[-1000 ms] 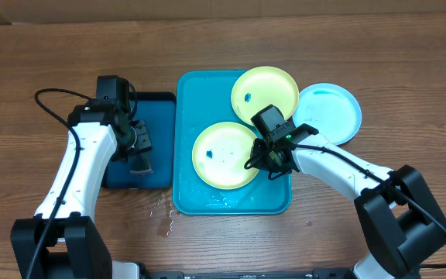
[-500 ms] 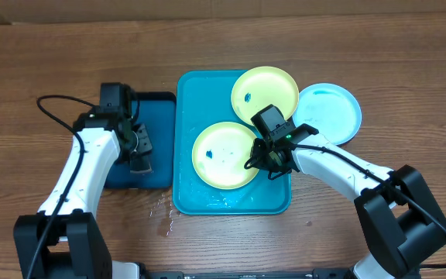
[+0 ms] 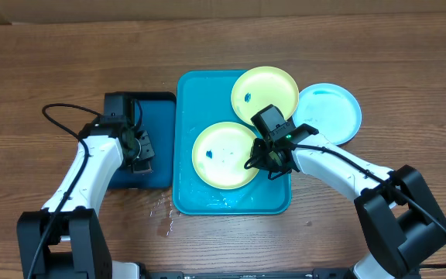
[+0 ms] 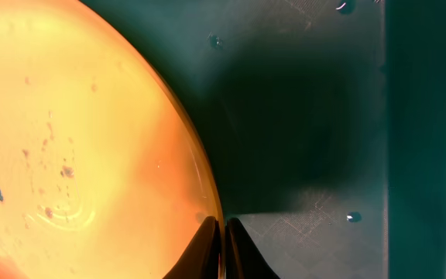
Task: Clean dirty plates on tray and stack at the side
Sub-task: 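Reach the left gripper into the black tray and grasp the sponge, then lift the sponge out of the black tray with the left gripper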
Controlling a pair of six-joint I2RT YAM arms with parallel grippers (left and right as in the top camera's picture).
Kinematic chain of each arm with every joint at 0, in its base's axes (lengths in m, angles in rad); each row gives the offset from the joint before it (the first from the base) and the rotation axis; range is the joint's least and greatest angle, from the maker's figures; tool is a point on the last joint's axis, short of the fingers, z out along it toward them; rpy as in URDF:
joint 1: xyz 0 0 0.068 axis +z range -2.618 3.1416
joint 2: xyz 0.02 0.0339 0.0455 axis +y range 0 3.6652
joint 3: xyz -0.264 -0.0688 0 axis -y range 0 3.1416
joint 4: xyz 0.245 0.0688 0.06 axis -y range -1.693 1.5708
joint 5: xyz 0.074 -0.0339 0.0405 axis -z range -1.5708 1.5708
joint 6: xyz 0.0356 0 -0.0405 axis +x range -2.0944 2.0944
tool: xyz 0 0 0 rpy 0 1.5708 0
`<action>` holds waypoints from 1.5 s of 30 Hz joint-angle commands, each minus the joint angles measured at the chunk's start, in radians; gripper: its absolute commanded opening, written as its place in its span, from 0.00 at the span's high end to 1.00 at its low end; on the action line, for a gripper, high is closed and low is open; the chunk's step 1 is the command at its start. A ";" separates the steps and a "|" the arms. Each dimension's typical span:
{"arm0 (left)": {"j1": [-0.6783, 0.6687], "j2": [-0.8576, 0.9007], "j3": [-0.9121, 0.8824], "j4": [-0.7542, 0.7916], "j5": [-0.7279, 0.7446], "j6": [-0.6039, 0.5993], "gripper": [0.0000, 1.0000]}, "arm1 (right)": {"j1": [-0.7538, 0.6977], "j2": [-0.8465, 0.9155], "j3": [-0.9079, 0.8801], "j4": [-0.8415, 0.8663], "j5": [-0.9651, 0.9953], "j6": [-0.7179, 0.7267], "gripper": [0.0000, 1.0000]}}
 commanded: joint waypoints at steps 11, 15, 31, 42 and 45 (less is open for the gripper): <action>-0.002 0.011 -0.056 0.063 -0.010 -0.002 0.72 | -0.003 0.005 -0.005 0.005 0.002 0.004 0.93; -0.002 0.058 -0.056 0.076 -0.009 -0.002 0.72 | -0.003 0.005 -0.005 0.006 0.002 0.004 0.93; -0.001 0.102 0.108 -0.038 0.036 0.082 0.96 | -0.003 0.005 -0.005 0.008 0.001 0.004 0.96; -0.002 0.105 0.161 -0.026 0.076 0.190 0.96 | -0.003 0.005 -0.005 0.008 -0.002 0.004 0.73; -0.002 0.105 0.151 -0.026 0.077 0.189 0.96 | -0.003 0.005 -0.005 0.006 -0.003 0.004 0.74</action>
